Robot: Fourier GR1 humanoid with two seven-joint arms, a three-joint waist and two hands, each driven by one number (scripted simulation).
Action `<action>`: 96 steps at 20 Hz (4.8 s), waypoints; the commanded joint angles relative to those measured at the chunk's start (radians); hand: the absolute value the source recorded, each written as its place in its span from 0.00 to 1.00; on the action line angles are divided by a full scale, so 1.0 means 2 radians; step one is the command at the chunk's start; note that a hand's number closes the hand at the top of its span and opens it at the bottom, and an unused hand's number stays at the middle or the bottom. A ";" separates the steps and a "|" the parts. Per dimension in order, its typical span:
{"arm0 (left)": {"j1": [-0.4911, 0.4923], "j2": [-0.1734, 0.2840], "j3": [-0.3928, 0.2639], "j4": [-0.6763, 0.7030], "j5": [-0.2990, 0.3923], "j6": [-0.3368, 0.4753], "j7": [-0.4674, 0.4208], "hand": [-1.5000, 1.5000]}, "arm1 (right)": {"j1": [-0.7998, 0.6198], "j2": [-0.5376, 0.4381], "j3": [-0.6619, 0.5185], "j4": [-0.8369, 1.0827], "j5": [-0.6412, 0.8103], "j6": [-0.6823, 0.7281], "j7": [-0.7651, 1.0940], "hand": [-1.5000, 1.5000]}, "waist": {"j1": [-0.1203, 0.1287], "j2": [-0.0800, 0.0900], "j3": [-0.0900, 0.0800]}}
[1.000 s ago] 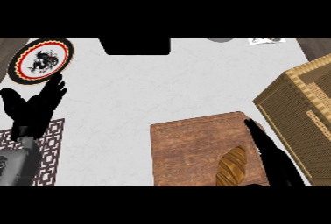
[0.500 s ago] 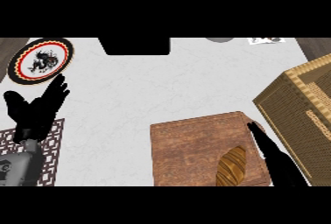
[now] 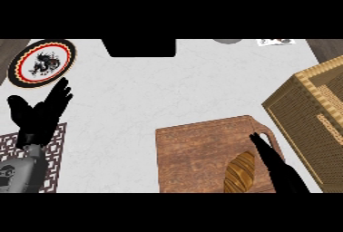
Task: Pick the croissant from the cutting board and place it in the basket
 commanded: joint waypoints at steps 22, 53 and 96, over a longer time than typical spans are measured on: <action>-0.005 -0.001 0.021 -0.023 -0.006 -0.017 0.028 0.50 | -0.043 0.026 0.052 0.126 0.132 -0.026 -0.007 1.00 | 0.002 0.000 0.000; -0.023 -0.003 0.012 0.015 -0.009 -0.030 0.001 0.50 | -0.657 0.105 0.009 0.433 0.308 -0.338 0.573 1.00 | 0.023 -0.002 -0.002; -0.020 -0.009 0.022 0.008 -0.012 -0.022 0.014 0.50 | -0.519 -0.013 -0.295 0.291 0.380 -0.216 0.394 1.00 | 0.001 0.000 0.000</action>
